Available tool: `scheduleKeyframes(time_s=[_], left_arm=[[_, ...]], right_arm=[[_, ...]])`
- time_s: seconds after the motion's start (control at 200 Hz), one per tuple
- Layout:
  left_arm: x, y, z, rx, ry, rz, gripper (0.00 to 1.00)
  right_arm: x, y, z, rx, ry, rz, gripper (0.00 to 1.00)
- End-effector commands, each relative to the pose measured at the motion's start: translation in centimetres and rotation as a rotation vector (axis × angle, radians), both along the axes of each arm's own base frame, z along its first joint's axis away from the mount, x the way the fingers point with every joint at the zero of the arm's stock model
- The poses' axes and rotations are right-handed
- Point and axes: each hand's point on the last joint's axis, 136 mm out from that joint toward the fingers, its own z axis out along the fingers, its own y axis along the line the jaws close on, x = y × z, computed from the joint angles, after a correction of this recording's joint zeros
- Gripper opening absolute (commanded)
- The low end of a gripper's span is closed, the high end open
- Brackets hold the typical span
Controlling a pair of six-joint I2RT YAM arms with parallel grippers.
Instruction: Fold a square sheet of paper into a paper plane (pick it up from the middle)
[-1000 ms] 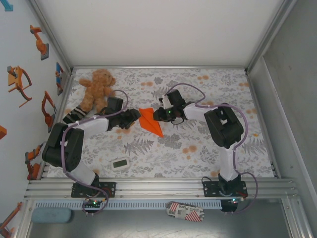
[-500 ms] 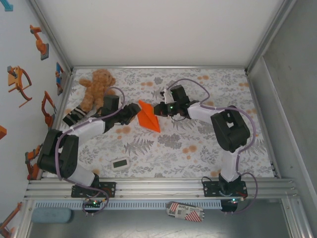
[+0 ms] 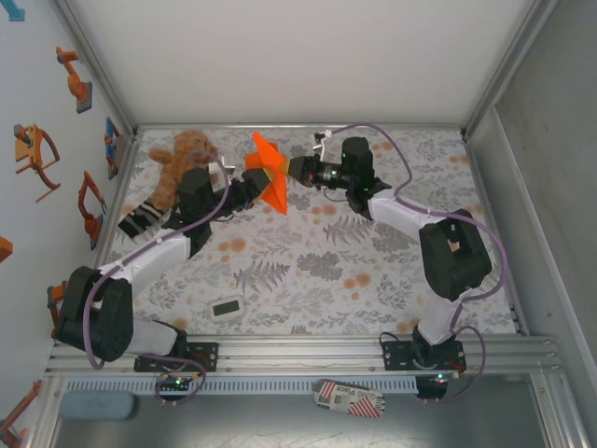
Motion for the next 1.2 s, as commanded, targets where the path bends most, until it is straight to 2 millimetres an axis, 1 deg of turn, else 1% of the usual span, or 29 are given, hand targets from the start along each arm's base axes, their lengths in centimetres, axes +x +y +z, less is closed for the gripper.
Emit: scheduleKeyframes(time_s=[0.0,0.08,0.255,0.366,0.516,0.636,0.696,0.816,0.906,0.941,0.986,1.072,1.152,1.192], left_arm=[[-0.3,-1.0,2.4,-0.044,-0.075,-0.055,0.6],[-0.2,-1.0,2.3,-0.045,-0.08,-0.056,0.57],[-1.0,-2.1,4.3,-0.113,-0.153,-0.13,0.43],[-1.1,-2.1,4.5,-0.121,-0.174,-0.134,0.33],[-1.1,-2.1,4.7,-0.133,-0.191,-0.135,0.28],[-1.1,-2.0,4.7,-0.131,-0.199,-0.124,0.2],[-0.9,-1.9,4.4,-0.122,-0.196,-0.114,0.16],[-0.8,-1.8,4.2,-0.106,-0.197,-0.106,0.11],[-0.6,-1.7,3.4,-0.066,-0.179,-0.093,0.1],[-0.6,-1.5,3.0,-0.042,-0.173,-0.085,0.1],[-0.4,-1.3,2.0,0.007,-0.148,-0.069,0.09],[-0.3,-0.4,-0.5,0.154,-0.087,-0.03,0.09],[-0.3,0.9,-3.0,0.354,-0.032,0.007,0.09],[-0.4,1.5,-4.2,0.47,-0.009,0.02,0.09]], right_arm=[[-0.6,-0.3,3.3,0.11,-0.009,0.03,0.0],[-0.7,-0.3,3.7,0.119,-0.014,0.035,0.0],[-0.8,-0.4,3.9,0.13,-0.014,0.039,0.0],[-0.7,-0.7,4.3,0.147,-0.004,0.033,0.0],[-0.7,-0.8,4.3,0.155,0.002,0.034,0.0],[-0.7,-1.0,4.5,0.158,0.002,0.032,0.0],[-0.8,-1.1,4.6,0.159,-0.002,0.031,0.03],[-0.6,-1.7,4.8,0.16,-0.009,0.012,0.14],[0.2,-3.0,4.5,0.153,-0.017,-0.038,0.25],[0.6,-3.7,4.2,0.146,-0.016,-0.065,0.36],[1.0,-4.7,3.6,0.134,-0.002,-0.099,0.45],[1.8,-6.5,2.1,0.042,-0.022,-0.173,0.52],[1.9,-8.2,-0.7,-0.159,-0.01,-0.259,0.59],[1.8,-9.4,-1.4,-0.276,-0.056,-0.304,0.61]])
